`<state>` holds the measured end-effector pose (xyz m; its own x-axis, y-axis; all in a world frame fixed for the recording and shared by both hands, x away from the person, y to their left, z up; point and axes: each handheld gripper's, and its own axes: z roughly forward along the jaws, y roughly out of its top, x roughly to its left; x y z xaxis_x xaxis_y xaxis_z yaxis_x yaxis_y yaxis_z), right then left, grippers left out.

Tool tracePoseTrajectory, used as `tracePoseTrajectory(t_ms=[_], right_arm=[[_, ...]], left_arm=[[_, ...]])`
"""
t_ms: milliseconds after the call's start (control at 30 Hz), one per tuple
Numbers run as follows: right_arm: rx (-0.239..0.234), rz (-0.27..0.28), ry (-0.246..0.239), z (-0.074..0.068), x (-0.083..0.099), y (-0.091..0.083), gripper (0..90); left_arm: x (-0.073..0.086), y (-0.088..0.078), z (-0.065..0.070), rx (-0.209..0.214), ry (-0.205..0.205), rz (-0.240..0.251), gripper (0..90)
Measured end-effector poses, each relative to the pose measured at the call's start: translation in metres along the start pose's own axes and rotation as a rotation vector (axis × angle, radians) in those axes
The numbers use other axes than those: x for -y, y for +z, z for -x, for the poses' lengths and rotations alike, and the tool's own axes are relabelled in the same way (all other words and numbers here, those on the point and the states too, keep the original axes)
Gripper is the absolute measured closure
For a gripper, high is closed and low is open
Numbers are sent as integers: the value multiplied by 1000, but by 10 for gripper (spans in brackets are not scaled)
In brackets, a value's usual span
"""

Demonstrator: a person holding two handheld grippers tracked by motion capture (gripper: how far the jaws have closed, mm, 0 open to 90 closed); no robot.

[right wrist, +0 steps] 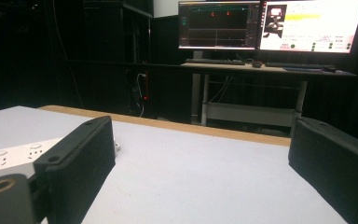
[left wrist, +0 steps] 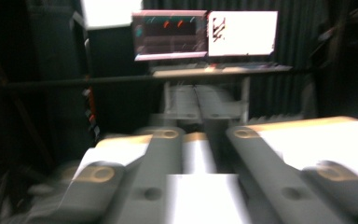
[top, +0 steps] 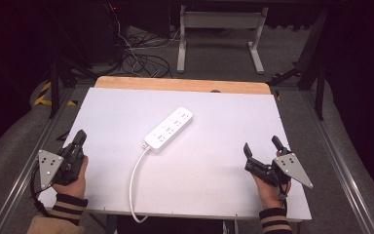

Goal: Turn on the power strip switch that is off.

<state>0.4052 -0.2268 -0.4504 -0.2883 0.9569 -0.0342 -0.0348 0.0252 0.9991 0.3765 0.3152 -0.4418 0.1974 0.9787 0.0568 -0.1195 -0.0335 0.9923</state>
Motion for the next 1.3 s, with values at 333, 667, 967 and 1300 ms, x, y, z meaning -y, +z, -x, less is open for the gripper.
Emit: tracePoseTrajectory(t_ms=[333,667,967,1300], right_arm=[[-2,1,-6,0,-1,0,75],[-3,-1,-4,-2,-1,0,75],[-6,-2,-12,-3,-1,0,74],[-10,4,-11,-4,-2,0,73]], left_arm=[[5,8,3,-23,34,29,45],[6,11,3,-4,32,17,41],[9,12,2,5,24,10,41],[7,11,2,10,6,16,38]])
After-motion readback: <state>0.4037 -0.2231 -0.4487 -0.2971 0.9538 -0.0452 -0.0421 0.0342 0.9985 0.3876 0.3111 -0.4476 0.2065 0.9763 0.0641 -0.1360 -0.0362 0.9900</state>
